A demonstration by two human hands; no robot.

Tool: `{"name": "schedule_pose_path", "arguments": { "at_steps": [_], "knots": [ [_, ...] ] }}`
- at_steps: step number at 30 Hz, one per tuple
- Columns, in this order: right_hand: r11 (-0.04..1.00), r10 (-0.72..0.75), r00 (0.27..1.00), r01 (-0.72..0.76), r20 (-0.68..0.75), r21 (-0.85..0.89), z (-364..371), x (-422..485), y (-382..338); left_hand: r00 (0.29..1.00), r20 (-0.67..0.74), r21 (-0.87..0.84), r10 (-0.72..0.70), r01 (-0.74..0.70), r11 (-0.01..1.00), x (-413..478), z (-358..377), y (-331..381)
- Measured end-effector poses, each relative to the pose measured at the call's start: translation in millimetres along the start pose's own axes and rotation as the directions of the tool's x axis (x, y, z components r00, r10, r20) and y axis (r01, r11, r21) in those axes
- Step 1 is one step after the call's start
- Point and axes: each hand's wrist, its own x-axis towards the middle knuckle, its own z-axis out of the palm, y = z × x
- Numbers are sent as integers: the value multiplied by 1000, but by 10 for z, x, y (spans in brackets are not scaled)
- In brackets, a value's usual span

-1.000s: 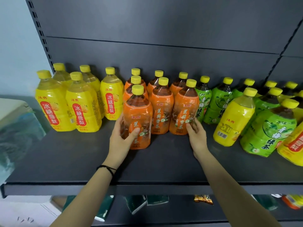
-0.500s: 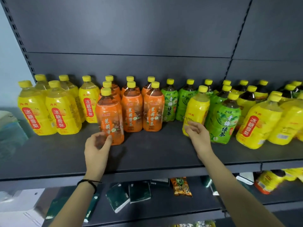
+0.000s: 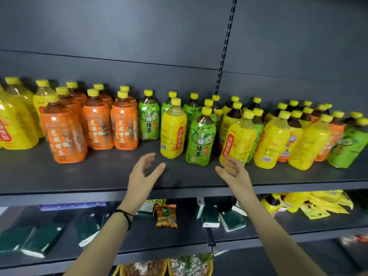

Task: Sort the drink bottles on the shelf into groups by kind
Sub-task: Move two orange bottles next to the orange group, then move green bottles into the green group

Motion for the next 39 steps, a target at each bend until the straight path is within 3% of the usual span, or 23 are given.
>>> {"name": "schedule_pose_path", "arguments": {
  "at_steps": [6,12,17,27,39],
  "knots": [
    [998,-46,996,42,74,56,-26,467,-103,996,-72,-50,56,-60,997,570,552,123],
    [995,-67,983,53,169,87,204,925,-172,969,-242,20,40,-37,999,1194,722,-5],
    [989,-38,984,12,175,144,318,1154,4,990,-136,53,33,-26,998,1390,794,-174],
    [980,-54,971,7,233,198,389,1343,154,995,-62,56,75,-71,996,1402,710,-329],
    [981,-80,932,11,352,192,783,1417,157,995,-96,76,40,-33,997,1055,-109,-363]
  ]
}}
